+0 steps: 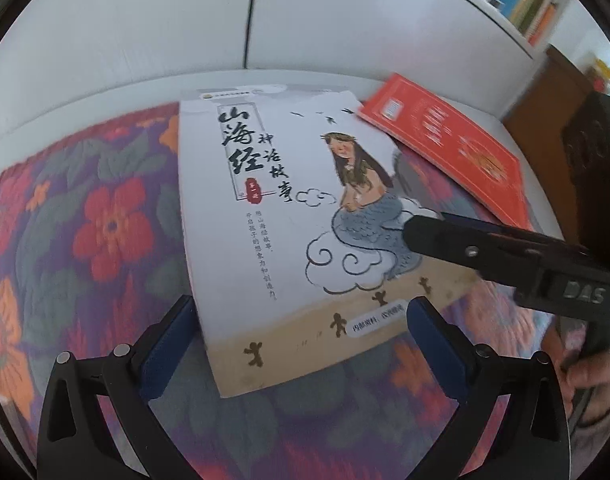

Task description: Organize books

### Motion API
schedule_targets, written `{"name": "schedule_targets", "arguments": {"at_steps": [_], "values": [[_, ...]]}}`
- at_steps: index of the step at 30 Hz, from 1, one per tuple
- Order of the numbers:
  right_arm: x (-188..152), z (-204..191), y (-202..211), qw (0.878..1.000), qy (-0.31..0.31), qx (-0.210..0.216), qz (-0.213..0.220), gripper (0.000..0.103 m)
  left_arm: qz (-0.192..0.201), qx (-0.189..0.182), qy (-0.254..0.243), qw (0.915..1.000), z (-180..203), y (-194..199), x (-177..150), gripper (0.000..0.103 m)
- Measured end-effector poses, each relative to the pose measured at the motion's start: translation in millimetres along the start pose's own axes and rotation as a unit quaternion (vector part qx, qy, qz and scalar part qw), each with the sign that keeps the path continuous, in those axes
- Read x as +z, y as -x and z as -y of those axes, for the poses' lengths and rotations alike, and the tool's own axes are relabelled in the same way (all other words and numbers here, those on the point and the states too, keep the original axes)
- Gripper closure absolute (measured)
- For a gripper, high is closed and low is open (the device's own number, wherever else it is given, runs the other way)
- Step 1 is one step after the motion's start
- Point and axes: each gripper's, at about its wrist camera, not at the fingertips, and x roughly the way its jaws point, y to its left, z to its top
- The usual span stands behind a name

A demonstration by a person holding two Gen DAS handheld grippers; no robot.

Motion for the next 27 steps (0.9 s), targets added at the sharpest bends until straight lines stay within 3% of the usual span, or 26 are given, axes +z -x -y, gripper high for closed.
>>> {"name": "schedule_targets", "arguments": {"at_steps": [3, 7, 13, 16, 22, 27], "values": [[-23, -11, 9, 0.999, 0.026, -0.012, -0.017, 0.043, -0.015, -0.025, 0.010, 0.9995, 1, 14, -23, 0.001], [-64, -19, 28, 0.999, 0.028, -0.002, -0.035, 0.043, -0.030, -0.060, 0.027, 0.9974, 7, 41, -78, 0.001], [-156, -34, 66, 0.992, 0.044, 0.060, -0.105, 0.043, -0.054, -0.049, -0.006, 0.9973, 26, 76, -171, 0.001], [-177, -23, 73, 0.985, 0.021, 0.110, -0.133, 0.046, -0.063, -0.041, -0.007, 0.9972, 23, 77, -174, 0.001], [-164, 12, 57, 0.973, -0.058, 0.189, -0.123, 0.053, -0.064, -0.041, 0.024, 0.9968, 8, 66, -147, 0.001], [-156, 10, 49, 0.972, -0.041, 0.197, -0.119, 0.056, -0.042, -0.016, -0.018, 0.9988, 19, 59, -147, 0.001]]}}
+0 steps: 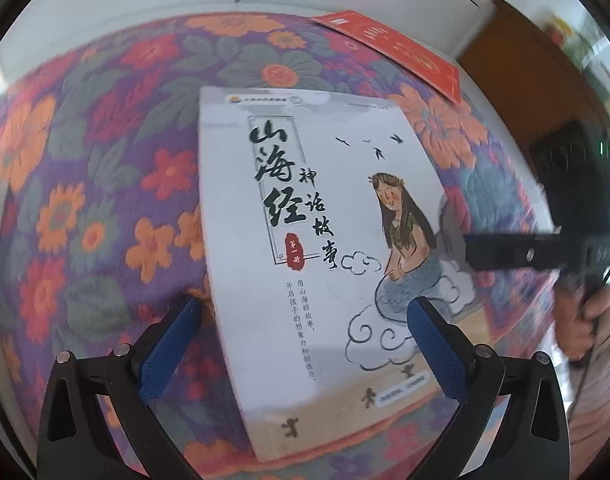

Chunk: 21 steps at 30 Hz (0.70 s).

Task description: Organize books

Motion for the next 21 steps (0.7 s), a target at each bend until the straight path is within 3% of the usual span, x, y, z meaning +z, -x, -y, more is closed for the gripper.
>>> {"name": "schedule_targets", "arguments": {"at_steps": [4, 8, 9, 11, 13, 16, 19, 21], "values": [[2, 5, 6, 1.000, 0.002, 0.006, -0.005, 0.056, 0.008, 0.041, -0.023, 0.9989, 11, -6, 2, 0.000], [8, 3, 3, 1.000, 0.009, 0.004, -0.006, 0.056, 0.018, 0.018, 0.021, 0.9994, 0, -3, 8, 0.003], [9, 1, 2, 1.000, 0.016, -0.001, -0.006, 0.057, 0.022, 0.015, 0.039, 0.9989, -6, 1, 9, 0.007], [6, -1, 2, 1.000, 0.028, -0.011, -0.004, 0.060, 0.025, 0.025, 0.055, 0.9978, -12, 7, 10, 0.032], [7, 0, 2, 1.000, 0.028, -0.014, -0.001, 0.067, 0.030, 0.020, 0.065, 0.9972, -21, 10, 11, 0.042], [11, 8, 1, 1.000, 0.024, -0.005, 0.000, 0.080, 0.050, 0.014, 0.075, 0.9958, -38, 12, 12, 0.066], [17, 18, -2, 1.000, 0.016, 0.018, -0.004, 0.089, 0.057, -0.028, 0.112, 0.9917, -59, 14, 10, 0.075], [18, 19, -2, 1.000, 0.014, 0.022, -0.006, 0.090, 0.057, -0.030, 0.112, 0.9917, -60, 14, 10, 0.075]]}}
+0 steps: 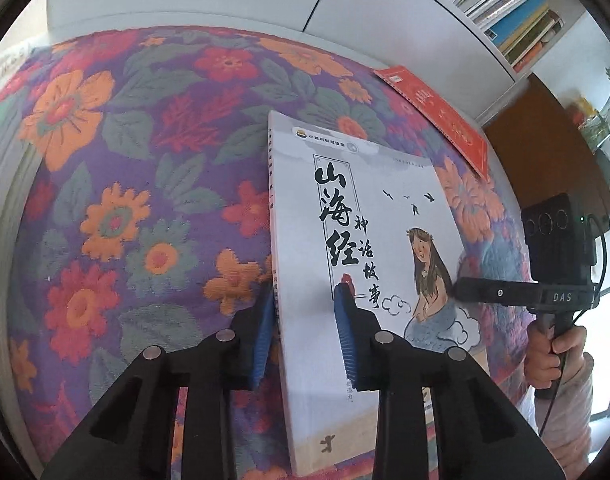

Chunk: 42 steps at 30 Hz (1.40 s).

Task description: Organize books

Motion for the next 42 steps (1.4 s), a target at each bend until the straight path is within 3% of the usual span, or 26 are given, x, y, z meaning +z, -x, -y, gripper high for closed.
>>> {"name": "schedule_targets", "arguments": {"at_steps": [3, 7, 11, 16, 19, 32, 42], "values": [[2, -6, -4, 1.000, 0.015, -0.012, 0.006, 0.090, 0.006, 0.005, -0.002, 1.0000, 1, -1, 1, 0.075], [0, -18, -8, 0.999, 0.025, -0.040, 0.023, 0.088, 0.004, -0.015, 0.046, 0.9988, -8, -1, 7, 0.077], [-5, -38, -6, 0.994, 0.059, -0.088, 0.031, 0.088, -0.001, 0.015, 0.024, 0.9996, 6, 3, 8, 0.077], [-9, -57, -2, 0.993, 0.067, -0.092, 0.040, 0.088, -0.003, -0.014, 0.022, 0.9997, 11, 21, 8, 0.077], [-12, -69, -2, 0.992, 0.078, -0.093, 0.041, 0.088, 0.008, -0.005, 0.011, 0.9999, 13, 33, 7, 0.077], [-30, -127, -2, 0.986, 0.123, -0.104, 0.052, 0.088, 0.040, -0.029, 0.010, 0.9987, 2, 85, 4, 0.077], [-31, -179, -21, 0.980, 0.161, -0.106, 0.057, 0.088, 0.075, -0.039, 0.019, 0.9963, -29, 136, -2, 0.077]]}}
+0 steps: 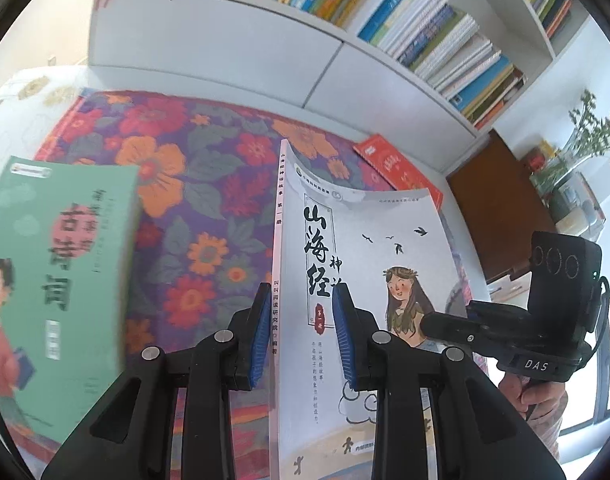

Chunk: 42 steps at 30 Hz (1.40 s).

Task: Organize books
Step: 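Lower the white book upright against the green book with both grippers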

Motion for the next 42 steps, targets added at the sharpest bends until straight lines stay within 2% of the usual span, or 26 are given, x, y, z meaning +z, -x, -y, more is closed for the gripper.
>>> {"name": "schedule_targets", "arguments": {"at_steps": [13, 26, 35, 42], "values": [[39, -82, -79, 0.998, 0.051, 0.031, -0.022, 0.088, 0.047, 0.018, 0.041, 0.9979, -95, 73, 6, 0.077], [66, -131, -175, 0.995, 0.060, 0.043, -0.065, 0.088, 0.057, 0.010, 0.097, 0.9936, -190, 89, 3, 0.077], [66, -137, -215, 0.994, 0.050, 0.037, -0.089, 0.088, 0.037, 0.035, 0.095, 0.9942, -219, 77, -3, 0.073], [61, -128, -219, 0.995, 0.031, 0.041, -0.090, 0.087, 0.039, 0.053, 0.083, 0.9944, -221, 75, -4, 0.072]]}}
